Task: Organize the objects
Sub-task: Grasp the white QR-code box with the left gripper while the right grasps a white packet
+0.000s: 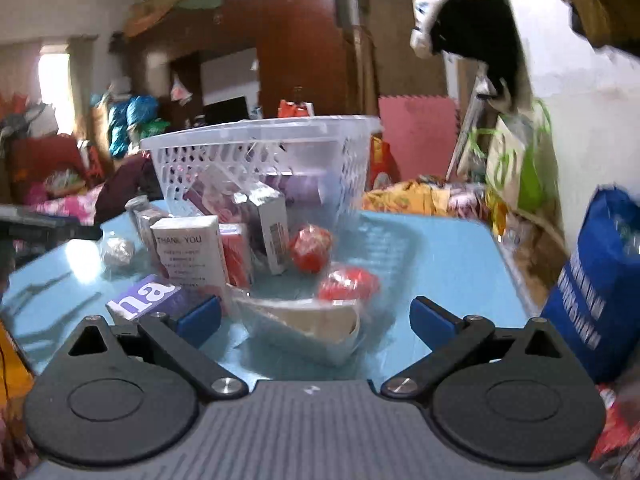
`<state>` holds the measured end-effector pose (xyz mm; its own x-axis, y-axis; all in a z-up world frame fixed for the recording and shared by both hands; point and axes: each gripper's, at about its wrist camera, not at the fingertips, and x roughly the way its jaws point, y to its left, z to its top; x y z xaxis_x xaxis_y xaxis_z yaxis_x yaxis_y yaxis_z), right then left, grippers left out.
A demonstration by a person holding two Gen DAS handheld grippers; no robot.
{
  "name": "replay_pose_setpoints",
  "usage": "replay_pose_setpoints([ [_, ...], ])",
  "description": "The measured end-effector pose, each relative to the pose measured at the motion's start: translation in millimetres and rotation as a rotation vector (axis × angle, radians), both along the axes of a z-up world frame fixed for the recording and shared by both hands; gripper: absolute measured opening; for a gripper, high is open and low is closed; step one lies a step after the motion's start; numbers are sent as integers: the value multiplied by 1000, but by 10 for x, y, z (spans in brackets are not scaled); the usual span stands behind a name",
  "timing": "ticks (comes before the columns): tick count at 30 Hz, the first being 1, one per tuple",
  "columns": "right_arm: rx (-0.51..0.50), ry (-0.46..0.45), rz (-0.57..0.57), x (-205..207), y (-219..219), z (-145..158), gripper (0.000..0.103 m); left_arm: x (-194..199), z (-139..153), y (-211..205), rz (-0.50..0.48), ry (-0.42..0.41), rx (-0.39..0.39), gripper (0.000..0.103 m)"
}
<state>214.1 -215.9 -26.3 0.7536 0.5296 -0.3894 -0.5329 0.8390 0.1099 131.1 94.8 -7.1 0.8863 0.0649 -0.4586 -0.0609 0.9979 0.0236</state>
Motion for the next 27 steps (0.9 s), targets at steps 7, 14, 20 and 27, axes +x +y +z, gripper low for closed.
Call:
replay_pose_setpoints([
  [7,12,71,-9,0,52,-134,103,-6,-1,-271,-20,-21,44,87],
  [14,-50,35,-22,-64,83,-126,99,150,52,-133,39,-26,-2,87],
  [20,-49,59,0,-46,64,-165,75,321,80,10,90,-8,21,84],
  [27,-71,63,18,-73,92,-148,79,489,21,-76,56,31,32,84],
])
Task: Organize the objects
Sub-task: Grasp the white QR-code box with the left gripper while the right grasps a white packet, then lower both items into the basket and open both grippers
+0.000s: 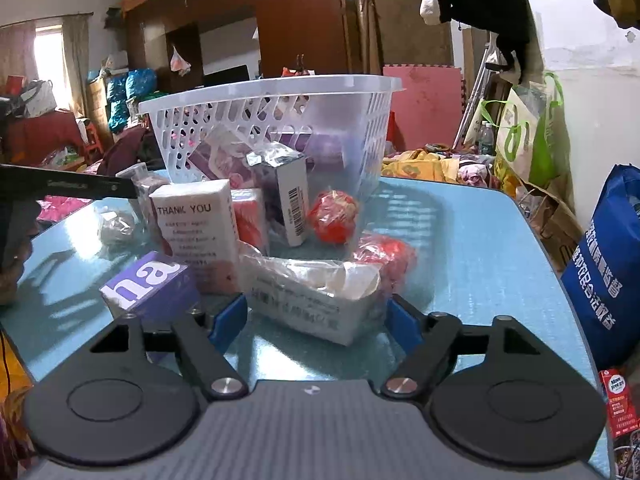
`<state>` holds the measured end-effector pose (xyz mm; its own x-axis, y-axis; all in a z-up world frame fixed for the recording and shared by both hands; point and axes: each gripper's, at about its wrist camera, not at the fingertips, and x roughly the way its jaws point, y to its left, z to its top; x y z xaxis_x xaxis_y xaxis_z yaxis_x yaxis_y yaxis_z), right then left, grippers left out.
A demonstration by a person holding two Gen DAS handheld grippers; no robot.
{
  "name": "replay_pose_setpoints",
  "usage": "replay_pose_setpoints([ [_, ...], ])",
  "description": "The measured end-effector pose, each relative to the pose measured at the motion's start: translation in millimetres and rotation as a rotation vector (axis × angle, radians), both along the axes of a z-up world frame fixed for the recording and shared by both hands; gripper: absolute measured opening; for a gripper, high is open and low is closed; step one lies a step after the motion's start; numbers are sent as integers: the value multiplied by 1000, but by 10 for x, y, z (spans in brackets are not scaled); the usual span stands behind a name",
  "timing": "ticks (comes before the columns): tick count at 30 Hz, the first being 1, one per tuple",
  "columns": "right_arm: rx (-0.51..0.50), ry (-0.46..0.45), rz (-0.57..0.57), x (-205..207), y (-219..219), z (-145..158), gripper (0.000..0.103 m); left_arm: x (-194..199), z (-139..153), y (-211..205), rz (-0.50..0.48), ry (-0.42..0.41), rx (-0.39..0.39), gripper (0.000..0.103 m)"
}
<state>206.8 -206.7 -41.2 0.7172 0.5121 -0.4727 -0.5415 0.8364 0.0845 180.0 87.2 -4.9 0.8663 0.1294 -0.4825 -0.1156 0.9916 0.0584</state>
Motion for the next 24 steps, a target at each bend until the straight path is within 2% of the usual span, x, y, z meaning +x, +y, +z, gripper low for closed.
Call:
replay_pose_setpoints([
  [3,9,-14,-8,-11,-11,36,79,95,-40,40,-3,26,-31,84],
  [5,6,-16,1,-14,14,48,79,148,-68,55,-11,40,-49,71],
  [6,-5,-20,10,-24,41,52,79,162,-80,62,-17,48,-60,50],
  [8,-23,-36,29,-58,76,51,79,147,-90,64,-21,37,-64,50],
  [11,-50,-58,39,-104,102,29,67,88,-83,43,-10,6,-39,50],
  [15,-69,-93,39,-171,83,18,57,15,-62,57,-30,-26,-54,50],
  [24,14,-159,35,-369,-183,147,53,-77,-18,146,-38,-67,-104,50],
])
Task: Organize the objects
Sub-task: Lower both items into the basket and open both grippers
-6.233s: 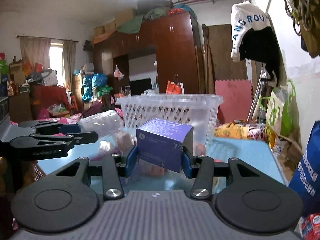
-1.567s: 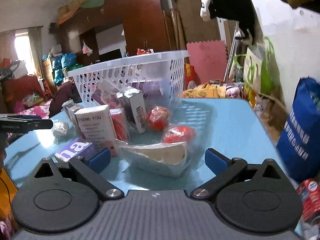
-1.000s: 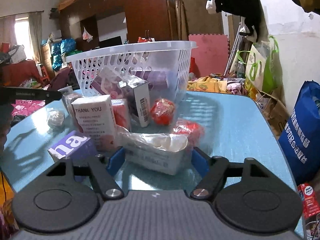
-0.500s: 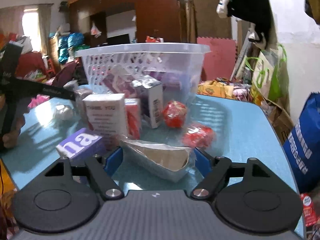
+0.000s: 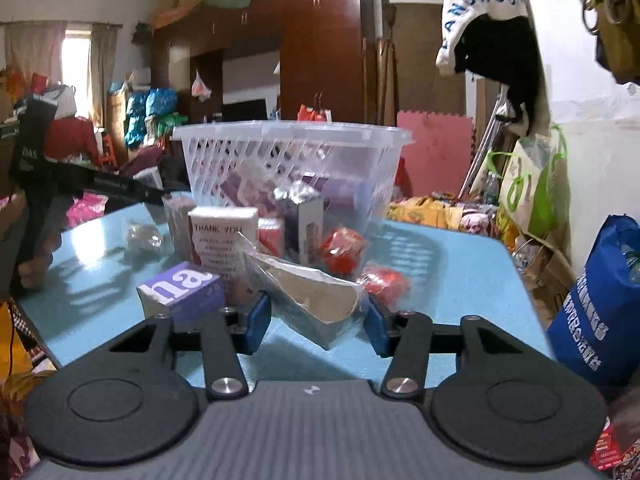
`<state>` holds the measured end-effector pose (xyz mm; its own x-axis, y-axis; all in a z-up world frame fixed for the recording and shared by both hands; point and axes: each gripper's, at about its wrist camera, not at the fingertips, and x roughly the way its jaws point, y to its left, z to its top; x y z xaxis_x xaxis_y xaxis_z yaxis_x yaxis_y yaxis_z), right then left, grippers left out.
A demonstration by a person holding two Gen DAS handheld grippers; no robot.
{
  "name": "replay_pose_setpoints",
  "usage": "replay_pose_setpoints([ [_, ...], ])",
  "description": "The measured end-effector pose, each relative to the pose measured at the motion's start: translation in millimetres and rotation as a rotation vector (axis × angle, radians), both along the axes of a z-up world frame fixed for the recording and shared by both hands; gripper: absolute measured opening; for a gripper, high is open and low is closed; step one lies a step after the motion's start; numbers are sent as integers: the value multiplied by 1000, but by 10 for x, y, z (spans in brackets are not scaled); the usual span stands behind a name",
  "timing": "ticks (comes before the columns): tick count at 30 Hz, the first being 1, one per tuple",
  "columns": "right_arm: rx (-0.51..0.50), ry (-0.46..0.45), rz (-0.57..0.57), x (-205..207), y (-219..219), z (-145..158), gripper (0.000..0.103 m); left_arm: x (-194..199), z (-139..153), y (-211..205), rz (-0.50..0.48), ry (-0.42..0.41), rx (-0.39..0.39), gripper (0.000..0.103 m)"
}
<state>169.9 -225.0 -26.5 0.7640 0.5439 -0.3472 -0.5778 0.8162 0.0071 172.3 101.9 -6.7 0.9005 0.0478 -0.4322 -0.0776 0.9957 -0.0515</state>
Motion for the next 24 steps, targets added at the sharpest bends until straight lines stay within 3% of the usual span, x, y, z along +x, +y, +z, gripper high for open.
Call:
replay_pose_setpoints([
  [7,98,-33,4,15,-120,184,53,-193,178,36,-11,-75,-52,50],
  [13,118,-121,30,254,35,733,53,-216,875,-19,-61,-183,-88,50],
  [18,78,-165,44,674,433,1228,53,260,1350,-123,-74,-176,-118,50],
  [22,-10,-134,40,1143,846,1331,53,744,1311,-146,-43,-114,-160,51],
  [24,-28,-142,21,1313,946,1306,62,930,1224,-93,-9,-104,-191,55],
])
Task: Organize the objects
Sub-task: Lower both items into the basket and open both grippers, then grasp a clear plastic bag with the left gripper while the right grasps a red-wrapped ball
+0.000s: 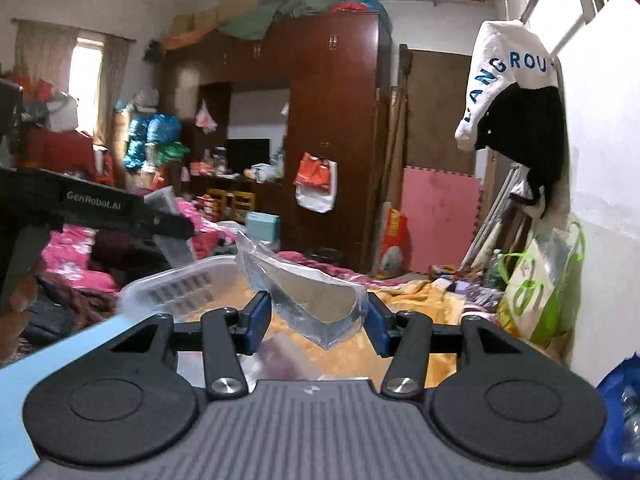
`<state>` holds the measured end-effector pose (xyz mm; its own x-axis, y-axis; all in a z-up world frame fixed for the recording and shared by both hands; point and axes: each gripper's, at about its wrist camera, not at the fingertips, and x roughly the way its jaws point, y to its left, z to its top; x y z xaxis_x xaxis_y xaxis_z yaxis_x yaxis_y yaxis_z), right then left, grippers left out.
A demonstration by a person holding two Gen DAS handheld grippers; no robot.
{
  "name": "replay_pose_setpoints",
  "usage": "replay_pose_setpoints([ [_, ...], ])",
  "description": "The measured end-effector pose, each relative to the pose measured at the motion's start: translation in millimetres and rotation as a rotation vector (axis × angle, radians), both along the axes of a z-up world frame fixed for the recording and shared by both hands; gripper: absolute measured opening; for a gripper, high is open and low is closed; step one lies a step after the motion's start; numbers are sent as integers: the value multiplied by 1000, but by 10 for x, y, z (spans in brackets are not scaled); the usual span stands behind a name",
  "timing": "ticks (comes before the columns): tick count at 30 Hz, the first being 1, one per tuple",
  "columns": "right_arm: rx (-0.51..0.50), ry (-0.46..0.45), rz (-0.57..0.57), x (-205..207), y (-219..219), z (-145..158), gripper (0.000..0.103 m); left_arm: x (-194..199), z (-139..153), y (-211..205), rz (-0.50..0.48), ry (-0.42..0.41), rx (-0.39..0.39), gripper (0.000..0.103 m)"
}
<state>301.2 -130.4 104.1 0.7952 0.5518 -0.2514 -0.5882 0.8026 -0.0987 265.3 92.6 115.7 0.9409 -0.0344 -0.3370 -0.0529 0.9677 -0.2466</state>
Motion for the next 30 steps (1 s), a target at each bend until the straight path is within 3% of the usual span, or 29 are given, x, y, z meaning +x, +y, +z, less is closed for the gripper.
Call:
replay_pose_setpoints([
  [1,-3,13,3,80,25,-22,70,75,-45,27,15,15,-3,71],
  [2,-9,45,7,153,37,-51,81,113,-91,48,25,37,0,78],
  [5,-12,73,5,142,-14,-131,83,109,-219,65,-4,74,15,80],
  [9,2,46,30,-163,-210,-121,100,-234,-174,8,-17,5,65,80],
  [12,-15,23,38,-465,-346,-162,103,-608,-209,-71,-52,-33,106,86],
  [16,27,30,90,-878,-511,-467,103,-1016,-555,-231,-47,11,179,87],
  [20,34,29,89,-1086,-627,-932,103,-1332,-1008,-239,-98,37,106,87],
  [22,25,44,47,-1039,-702,-1078,103,-1357,-1126,-261,-121,62,87,87],
  [26,-36,142,-86,-680,-758,-1124,103,-1218,-1170,-374,-88,95,185,87],
  [30,-55,187,-65,-568,-728,-1126,98,-1024,-1212,-238,-67,131,104,87],
])
